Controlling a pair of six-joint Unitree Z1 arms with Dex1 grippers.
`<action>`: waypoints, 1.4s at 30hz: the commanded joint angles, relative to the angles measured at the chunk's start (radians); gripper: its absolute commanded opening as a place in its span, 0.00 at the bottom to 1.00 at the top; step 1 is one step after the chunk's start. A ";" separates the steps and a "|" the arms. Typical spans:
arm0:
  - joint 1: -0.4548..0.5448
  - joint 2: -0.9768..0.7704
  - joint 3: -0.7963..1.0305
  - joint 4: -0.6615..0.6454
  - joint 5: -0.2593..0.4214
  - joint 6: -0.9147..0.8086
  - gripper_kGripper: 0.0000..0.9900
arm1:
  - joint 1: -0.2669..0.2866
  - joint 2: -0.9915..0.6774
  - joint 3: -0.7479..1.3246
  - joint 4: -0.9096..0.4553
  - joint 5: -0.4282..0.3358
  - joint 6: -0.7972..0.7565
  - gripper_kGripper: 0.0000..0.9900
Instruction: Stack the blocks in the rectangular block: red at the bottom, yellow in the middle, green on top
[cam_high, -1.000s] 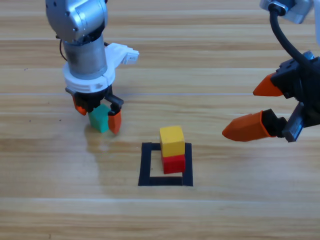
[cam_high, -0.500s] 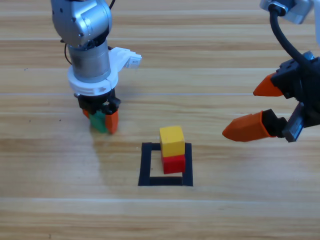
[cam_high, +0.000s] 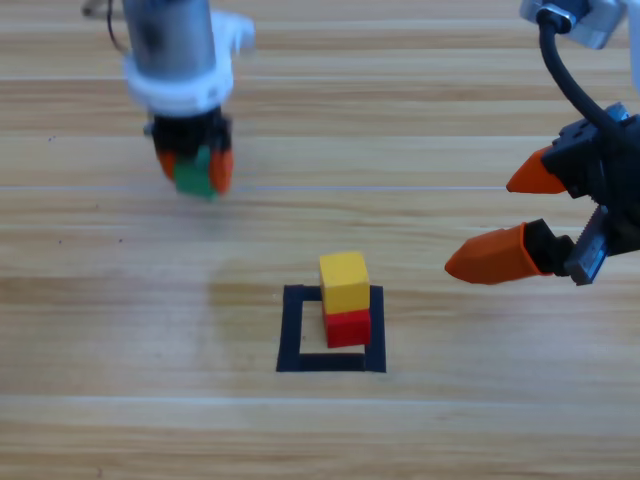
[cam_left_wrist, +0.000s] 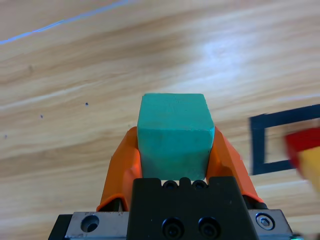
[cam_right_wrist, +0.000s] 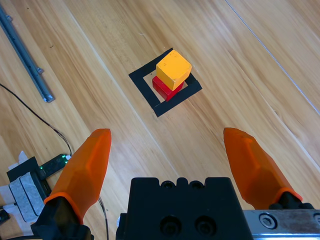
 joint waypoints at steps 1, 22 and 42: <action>-0.083 -0.146 -0.011 0.037 -0.021 -0.189 0.00 | -0.018 0.024 0.022 0.013 0.004 0.000 1.00; -0.298 -0.143 0.075 0.040 -0.055 -0.612 0.00 | -0.018 0.020 0.025 0.013 0.004 -0.001 1.00; -0.333 -0.014 -0.014 0.040 -0.061 -0.583 0.00 | -0.018 0.018 0.030 0.013 0.006 -0.001 1.00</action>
